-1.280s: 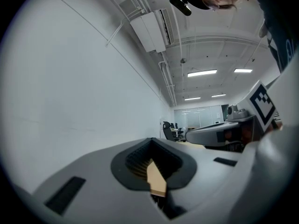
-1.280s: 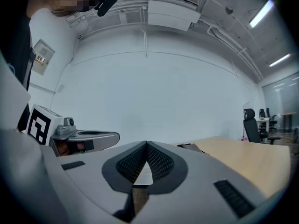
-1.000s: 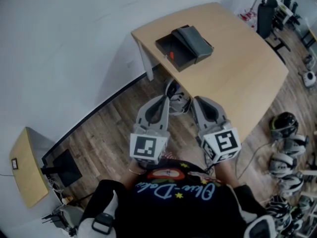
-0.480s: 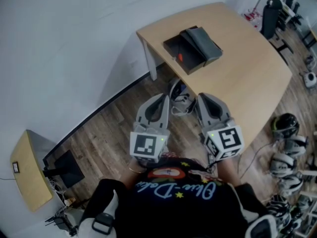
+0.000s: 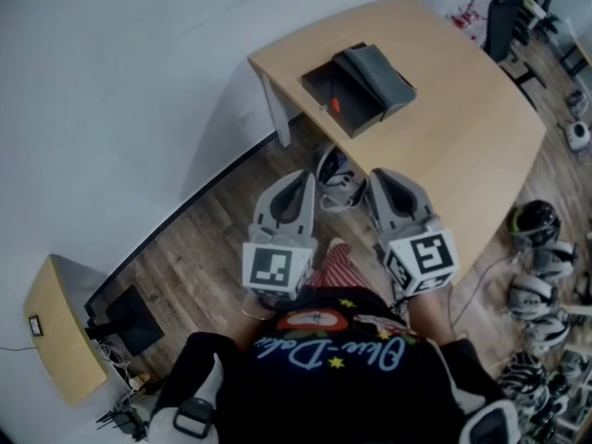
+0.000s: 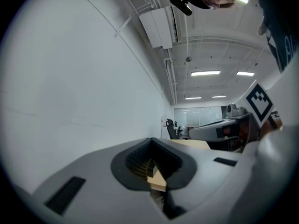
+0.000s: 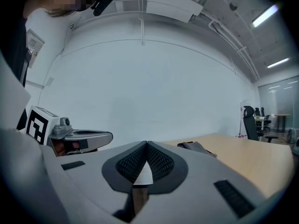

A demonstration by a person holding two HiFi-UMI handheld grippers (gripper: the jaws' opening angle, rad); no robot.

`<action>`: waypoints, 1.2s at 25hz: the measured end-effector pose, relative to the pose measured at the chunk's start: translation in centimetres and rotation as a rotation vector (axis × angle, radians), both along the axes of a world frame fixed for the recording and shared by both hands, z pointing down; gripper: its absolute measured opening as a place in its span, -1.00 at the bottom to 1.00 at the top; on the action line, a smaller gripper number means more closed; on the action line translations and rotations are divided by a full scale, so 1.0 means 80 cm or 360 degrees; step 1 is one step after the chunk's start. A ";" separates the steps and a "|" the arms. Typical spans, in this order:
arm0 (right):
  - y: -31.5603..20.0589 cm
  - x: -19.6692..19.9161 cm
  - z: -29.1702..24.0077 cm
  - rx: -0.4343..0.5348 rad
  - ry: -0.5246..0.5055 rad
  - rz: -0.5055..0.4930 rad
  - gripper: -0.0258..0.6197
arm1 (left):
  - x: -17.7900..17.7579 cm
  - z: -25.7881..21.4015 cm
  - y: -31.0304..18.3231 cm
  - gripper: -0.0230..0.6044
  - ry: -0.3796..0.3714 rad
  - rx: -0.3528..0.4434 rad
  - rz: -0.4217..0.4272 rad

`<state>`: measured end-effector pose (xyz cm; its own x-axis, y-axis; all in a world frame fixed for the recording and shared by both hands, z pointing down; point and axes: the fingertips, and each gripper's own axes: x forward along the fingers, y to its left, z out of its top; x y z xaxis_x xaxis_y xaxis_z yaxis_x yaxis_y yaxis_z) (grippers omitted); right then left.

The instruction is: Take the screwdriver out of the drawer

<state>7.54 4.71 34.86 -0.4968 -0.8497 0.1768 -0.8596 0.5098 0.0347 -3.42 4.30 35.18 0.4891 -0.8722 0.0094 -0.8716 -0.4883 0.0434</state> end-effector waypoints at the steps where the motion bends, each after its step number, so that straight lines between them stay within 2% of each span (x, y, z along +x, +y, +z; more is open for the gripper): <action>1: -0.004 0.000 0.001 0.0002 0.0002 0.0000 -0.92 | 0.000 0.001 -0.004 -0.93 -0.0005 -0.0001 0.0004; 21: -0.158 -0.001 0.011 -0.0036 0.0010 -0.0014 -0.92 | 0.001 0.013 -0.150 -0.93 -0.0075 -0.0017 -0.0001; 30: -0.218 0.003 0.027 -0.0106 0.0015 -0.0030 -0.92 | 0.003 0.021 -0.211 -0.93 -0.0112 -0.0030 0.0002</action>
<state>7.78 -12.71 37.06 -0.5107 -0.8263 0.2375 -0.8496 0.5274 0.0081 -3.17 -12.59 36.87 0.4880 -0.8708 0.0599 -0.8721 -0.4893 -0.0088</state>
